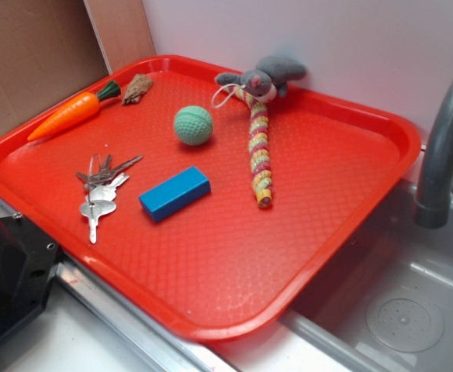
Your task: Grab the carrot.
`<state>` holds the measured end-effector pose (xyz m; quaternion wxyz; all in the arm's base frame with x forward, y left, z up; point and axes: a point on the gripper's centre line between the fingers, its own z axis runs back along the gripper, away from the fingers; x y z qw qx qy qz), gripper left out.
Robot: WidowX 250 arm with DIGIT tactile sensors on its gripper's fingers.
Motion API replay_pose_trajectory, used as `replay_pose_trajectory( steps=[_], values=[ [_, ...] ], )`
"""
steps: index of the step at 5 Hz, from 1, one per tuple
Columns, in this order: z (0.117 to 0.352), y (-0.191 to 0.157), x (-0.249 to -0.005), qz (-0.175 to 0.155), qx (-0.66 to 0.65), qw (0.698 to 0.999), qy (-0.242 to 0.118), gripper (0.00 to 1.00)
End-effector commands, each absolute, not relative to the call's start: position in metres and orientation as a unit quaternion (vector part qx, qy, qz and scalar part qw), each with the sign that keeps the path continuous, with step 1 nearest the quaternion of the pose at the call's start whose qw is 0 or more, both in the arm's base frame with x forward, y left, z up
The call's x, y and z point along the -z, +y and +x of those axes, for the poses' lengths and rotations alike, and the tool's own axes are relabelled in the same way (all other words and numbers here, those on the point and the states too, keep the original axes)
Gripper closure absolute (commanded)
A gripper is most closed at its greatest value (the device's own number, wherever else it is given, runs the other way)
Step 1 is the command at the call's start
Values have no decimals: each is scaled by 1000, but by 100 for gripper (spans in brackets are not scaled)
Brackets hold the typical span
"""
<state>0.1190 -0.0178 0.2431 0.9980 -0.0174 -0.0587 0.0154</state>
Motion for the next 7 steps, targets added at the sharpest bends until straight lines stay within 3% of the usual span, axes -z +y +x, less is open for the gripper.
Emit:
replay_pose_trajectory(
  steps=[1,2,3,4,5,6,7],
  values=[
    [119,-18,-243,-17,-15,998,-59,0],
    [126,30,-196,-10,-41,998,-41,0],
    [147,54,-174,3,-33,999,-37,0],
    [175,78,-138,35,-20,999,-22,0],
    [194,101,-114,47,-16,998,-33,0],
    [205,121,-95,74,-8,997,-31,0],
    [195,144,-81,91,-17,996,-8,0]
  ],
)
